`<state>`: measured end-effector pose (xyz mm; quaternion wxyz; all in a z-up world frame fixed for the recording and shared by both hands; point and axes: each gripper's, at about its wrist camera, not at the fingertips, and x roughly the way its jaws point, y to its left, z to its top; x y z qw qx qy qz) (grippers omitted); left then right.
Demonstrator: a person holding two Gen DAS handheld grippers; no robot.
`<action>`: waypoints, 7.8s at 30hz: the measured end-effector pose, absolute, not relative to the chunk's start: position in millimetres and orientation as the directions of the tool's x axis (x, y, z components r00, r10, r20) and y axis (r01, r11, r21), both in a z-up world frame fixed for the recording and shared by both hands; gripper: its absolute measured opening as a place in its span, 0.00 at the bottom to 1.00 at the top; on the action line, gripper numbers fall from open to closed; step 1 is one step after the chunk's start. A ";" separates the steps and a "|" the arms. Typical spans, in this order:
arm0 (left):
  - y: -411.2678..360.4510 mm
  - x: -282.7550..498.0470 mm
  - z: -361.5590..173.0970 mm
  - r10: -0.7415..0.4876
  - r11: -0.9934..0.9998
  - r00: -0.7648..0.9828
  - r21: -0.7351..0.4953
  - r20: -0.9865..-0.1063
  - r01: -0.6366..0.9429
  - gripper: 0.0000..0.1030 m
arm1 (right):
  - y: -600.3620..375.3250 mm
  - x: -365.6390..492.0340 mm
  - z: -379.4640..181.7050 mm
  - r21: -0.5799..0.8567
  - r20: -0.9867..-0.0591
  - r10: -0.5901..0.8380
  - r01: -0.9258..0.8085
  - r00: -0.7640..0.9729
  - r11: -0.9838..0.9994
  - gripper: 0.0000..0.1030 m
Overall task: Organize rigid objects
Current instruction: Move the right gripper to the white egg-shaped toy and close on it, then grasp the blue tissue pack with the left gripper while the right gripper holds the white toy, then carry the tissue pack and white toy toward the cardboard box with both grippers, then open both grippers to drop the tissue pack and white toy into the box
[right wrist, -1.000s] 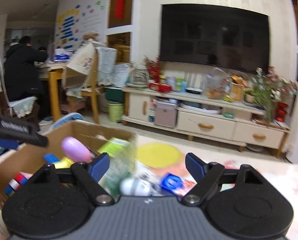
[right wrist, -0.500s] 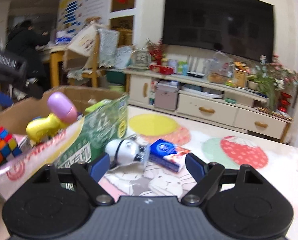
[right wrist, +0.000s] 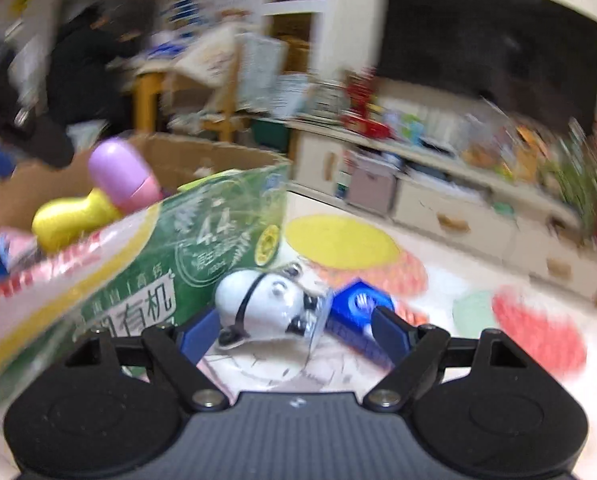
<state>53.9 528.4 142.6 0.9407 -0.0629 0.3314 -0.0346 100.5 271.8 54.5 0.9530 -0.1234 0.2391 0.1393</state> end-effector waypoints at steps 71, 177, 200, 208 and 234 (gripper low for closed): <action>364.0 167.1 23.3 -0.196 0.930 0.757 0.126 -0.623 0.345 1.00 | 104.3 44.2 22.8 0.055 -0.636 -0.020 0.071 0.772 0.996 0.82; 588.3 77.9 141.8 -0.072 0.997 0.823 -0.062 -0.564 0.046 0.87 | 286.1 5.3 145.1 0.020 -0.444 0.102 -0.104 0.890 0.994 0.69; 621.1 108.8 124.0 0.017 0.992 0.750 -0.085 -0.662 -0.097 0.87 | 364.4 89.3 115.6 -0.172 -0.511 0.220 -0.350 0.831 0.921 0.69; 623.7 102.5 131.3 0.042 0.992 0.775 -0.064 -0.631 -0.106 1.00 | 374.4 77.1 114.9 -0.220 -0.474 0.213 -0.349 0.855 0.911 0.86; 596.5 16.9 148.7 -0.056 0.998 0.861 -0.036 -0.505 0.044 1.00 | 319.4 -7.8 138.2 -0.021 -0.434 -0.026 0.019 0.900 1.000 0.99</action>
